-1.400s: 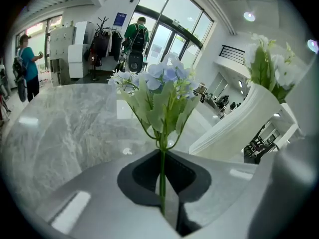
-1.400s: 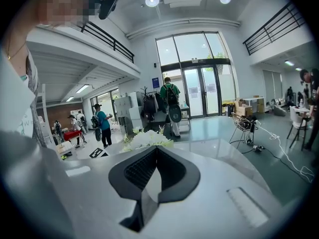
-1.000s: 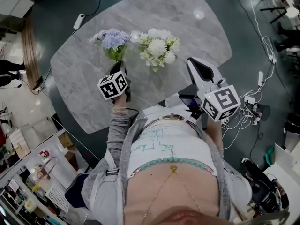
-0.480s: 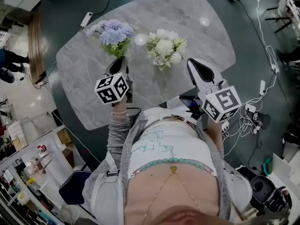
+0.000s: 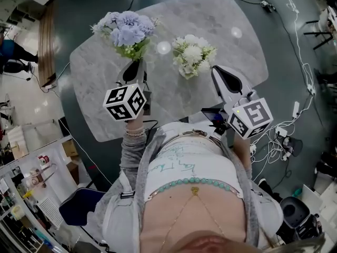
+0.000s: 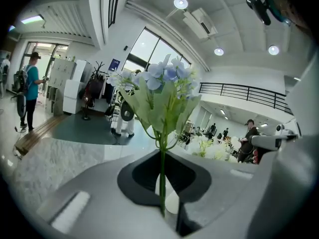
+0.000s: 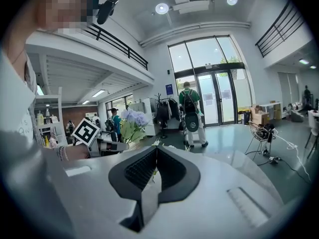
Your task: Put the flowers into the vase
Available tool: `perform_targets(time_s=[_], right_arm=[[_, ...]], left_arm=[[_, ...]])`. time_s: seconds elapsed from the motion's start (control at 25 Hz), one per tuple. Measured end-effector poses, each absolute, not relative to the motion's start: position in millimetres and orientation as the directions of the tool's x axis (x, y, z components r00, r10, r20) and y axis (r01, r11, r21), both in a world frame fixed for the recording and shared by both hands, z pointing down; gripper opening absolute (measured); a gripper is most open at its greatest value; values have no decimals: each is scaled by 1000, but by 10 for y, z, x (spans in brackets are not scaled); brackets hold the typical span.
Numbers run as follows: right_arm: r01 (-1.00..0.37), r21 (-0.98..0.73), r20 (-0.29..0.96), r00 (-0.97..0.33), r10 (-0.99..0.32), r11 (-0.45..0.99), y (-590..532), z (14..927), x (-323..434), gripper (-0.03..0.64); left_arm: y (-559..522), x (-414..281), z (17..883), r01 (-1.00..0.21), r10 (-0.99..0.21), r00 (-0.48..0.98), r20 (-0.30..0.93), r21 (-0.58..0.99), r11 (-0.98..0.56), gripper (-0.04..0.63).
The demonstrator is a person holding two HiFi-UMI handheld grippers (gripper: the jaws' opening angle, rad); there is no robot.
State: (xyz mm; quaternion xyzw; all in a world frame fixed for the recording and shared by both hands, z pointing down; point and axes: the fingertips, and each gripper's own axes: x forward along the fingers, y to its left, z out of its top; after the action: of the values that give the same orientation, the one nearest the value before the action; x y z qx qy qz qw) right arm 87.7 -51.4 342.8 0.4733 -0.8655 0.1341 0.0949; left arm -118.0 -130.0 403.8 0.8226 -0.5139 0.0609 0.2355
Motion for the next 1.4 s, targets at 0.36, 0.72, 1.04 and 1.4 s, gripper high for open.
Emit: perform_targets(time_s=[0.36, 0.72, 1.04, 1.4], right_arm=[[-807, -122, 252, -588, -768, 578, -630, 3291, 709, 26], [-750, -107, 215, -659, -721, 653, -768, 3128, 324, 26], [-720, -109, 205, -691, -693, 686, -855, 3128, 229, 26], [-729, -113, 210, -682, -701, 675, -928, 3148, 280, 26]], left_arm=[[-1185, -1096, 3681, -862, -836, 478, 270, 326, -387, 17], [-1059, -1152, 3340, -857, -851, 481, 212, 317, -406, 17], [-1006, -1115, 3244, -858, -859, 475, 194, 317, -403, 17], [-1027, -1141, 3250, -867, -867, 461, 187, 303, -396, 18]])
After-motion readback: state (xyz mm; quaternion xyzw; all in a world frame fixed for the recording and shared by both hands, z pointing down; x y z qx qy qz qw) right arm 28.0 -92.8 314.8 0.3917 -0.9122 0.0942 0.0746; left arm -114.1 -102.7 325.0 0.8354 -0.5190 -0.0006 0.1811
